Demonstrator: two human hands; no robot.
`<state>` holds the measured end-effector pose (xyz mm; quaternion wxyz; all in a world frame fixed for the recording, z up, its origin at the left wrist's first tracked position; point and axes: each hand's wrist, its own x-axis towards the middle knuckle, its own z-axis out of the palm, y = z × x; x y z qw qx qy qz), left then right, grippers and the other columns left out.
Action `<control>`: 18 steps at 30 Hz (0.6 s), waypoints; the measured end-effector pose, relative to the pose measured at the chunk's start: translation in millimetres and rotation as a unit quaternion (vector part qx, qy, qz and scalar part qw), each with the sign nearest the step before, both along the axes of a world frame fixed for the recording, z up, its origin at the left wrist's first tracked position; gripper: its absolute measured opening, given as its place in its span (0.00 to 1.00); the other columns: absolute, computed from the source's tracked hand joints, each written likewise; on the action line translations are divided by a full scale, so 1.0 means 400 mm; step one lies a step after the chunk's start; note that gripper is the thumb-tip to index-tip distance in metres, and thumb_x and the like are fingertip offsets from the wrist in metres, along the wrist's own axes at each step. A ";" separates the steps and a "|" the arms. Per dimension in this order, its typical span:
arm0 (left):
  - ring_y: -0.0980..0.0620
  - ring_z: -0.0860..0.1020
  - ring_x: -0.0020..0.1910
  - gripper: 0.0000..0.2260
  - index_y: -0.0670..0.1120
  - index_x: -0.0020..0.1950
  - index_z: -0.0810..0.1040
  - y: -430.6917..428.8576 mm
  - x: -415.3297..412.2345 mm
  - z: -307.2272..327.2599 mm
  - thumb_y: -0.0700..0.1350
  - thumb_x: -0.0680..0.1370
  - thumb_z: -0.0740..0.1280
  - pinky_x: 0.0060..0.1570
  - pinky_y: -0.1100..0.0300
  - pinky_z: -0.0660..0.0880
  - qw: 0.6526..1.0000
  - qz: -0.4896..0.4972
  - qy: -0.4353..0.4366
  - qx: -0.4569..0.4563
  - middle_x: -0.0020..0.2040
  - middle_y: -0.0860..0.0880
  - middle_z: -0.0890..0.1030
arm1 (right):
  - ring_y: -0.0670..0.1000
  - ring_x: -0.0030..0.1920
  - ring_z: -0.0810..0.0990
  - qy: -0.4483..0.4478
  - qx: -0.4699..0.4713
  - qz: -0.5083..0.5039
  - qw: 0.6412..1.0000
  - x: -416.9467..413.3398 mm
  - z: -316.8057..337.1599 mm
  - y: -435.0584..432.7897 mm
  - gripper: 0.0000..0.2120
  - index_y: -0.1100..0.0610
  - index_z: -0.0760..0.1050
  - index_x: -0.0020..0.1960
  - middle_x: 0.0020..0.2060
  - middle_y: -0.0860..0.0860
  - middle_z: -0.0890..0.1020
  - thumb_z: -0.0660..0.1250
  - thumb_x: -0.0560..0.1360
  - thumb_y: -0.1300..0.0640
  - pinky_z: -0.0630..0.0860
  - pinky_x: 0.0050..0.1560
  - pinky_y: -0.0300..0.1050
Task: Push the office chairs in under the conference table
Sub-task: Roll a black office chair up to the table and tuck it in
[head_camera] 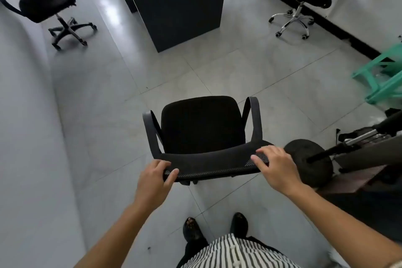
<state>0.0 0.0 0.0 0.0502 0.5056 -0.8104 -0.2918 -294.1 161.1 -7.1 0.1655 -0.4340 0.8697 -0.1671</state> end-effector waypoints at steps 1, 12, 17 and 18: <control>0.51 0.74 0.50 0.16 0.46 0.57 0.77 -0.006 -0.007 -0.015 0.54 0.77 0.62 0.49 0.58 0.71 1.000 -0.014 -0.024 -0.013 0.53 0.48 0.78 | 0.52 0.59 0.75 -0.007 0.020 -0.005 1.000 0.001 -0.014 -0.016 0.19 0.53 0.77 0.58 0.56 0.51 0.80 0.59 0.77 0.42 0.71 0.61 0.52; 0.48 0.74 0.38 0.19 0.47 0.39 0.76 -0.081 -0.053 -0.078 0.55 0.76 0.51 0.37 0.56 0.70 0.976 -0.095 -0.127 -0.147 0.39 0.49 0.79 | 0.53 0.41 0.78 0.073 0.048 -0.086 0.992 0.006 -0.077 -0.093 0.21 0.54 0.80 0.39 0.38 0.51 0.83 0.57 0.76 0.41 0.71 0.49 0.50; 0.49 0.74 0.39 0.18 0.47 0.40 0.76 -0.166 -0.080 -0.094 0.54 0.75 0.51 0.35 0.58 0.69 0.977 -0.090 -0.119 -0.151 0.40 0.49 0.78 | 0.54 0.37 0.76 0.086 0.011 -0.101 0.991 -0.011 -0.102 -0.161 0.23 0.55 0.78 0.35 0.33 0.51 0.81 0.51 0.72 0.42 0.69 0.45 0.48; 0.49 0.74 0.39 0.18 0.46 0.39 0.76 -0.187 -0.090 -0.094 0.54 0.75 0.51 0.35 0.58 0.69 0.977 -0.089 -0.118 -0.152 0.40 0.48 0.78 | 0.54 0.37 0.76 0.087 0.007 -0.102 0.991 -0.019 -0.103 -0.181 0.23 0.55 0.78 0.35 0.33 0.51 0.81 0.52 0.72 0.43 0.69 0.44 0.48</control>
